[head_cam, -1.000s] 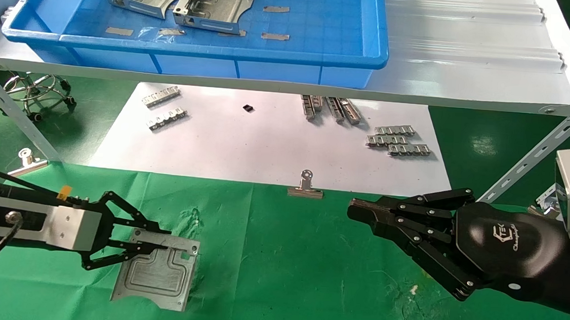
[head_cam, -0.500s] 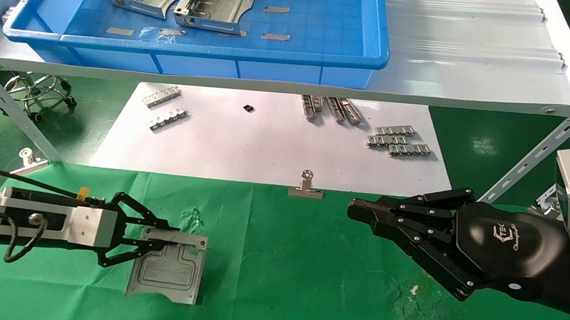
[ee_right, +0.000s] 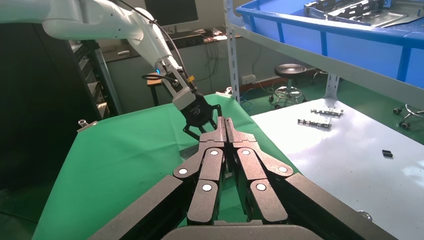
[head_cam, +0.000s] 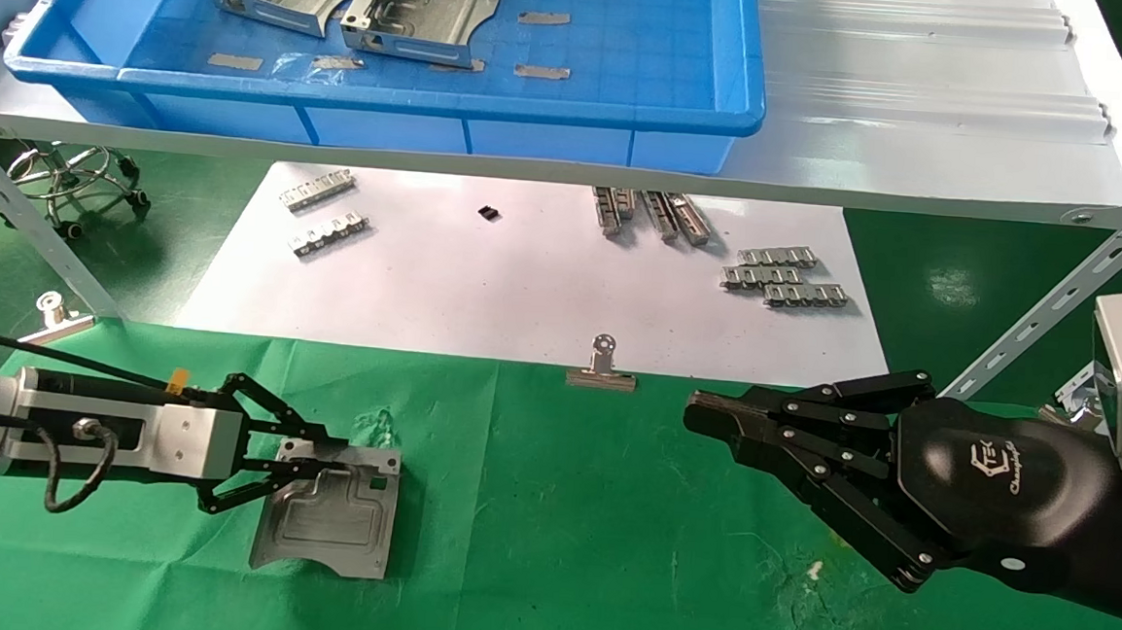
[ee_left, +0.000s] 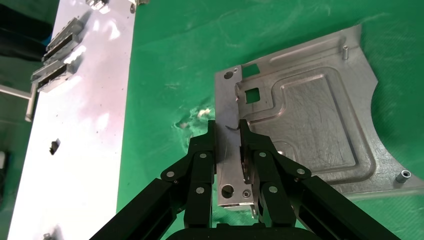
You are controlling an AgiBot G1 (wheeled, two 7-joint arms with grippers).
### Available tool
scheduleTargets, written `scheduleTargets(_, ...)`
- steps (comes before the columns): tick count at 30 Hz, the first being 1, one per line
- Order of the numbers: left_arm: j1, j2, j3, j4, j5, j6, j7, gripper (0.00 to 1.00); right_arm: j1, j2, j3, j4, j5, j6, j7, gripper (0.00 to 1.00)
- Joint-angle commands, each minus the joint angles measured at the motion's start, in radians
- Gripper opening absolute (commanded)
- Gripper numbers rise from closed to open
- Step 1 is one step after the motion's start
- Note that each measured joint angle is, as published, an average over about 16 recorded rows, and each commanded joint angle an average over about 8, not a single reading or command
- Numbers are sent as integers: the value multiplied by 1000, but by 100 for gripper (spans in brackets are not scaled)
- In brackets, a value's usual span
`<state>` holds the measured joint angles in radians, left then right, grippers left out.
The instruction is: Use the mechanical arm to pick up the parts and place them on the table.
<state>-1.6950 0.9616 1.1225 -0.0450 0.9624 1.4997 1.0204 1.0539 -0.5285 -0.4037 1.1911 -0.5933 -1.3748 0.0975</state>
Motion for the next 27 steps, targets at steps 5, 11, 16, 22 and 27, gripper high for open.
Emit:
scheduleTargets(5, -2, 6, -1, 16, -1, -9, 21, 100, 0, 0, 0, 0, 0, 0, 0, 0)
scheduleTargets(11, -21, -3, -9, 24, -13, 27, 7, 100, 0, 0, 0, 0, 0, 0, 0, 0)
scheduleTargets(16, -40, -24, -25, 7, -39, 80, -55, 100, 0, 0, 0, 0, 0, 0, 0, 0)
scheduleTargets(22, -34, -78, -36, -132, -96, 103, -206, 100, 0, 0, 0, 0, 0, 0, 0, 22)
scheduleTargets(27, -5, -133, -45, -279, -167, 105, -331, 100, 0, 0, 0, 0, 0, 0, 0, 84)
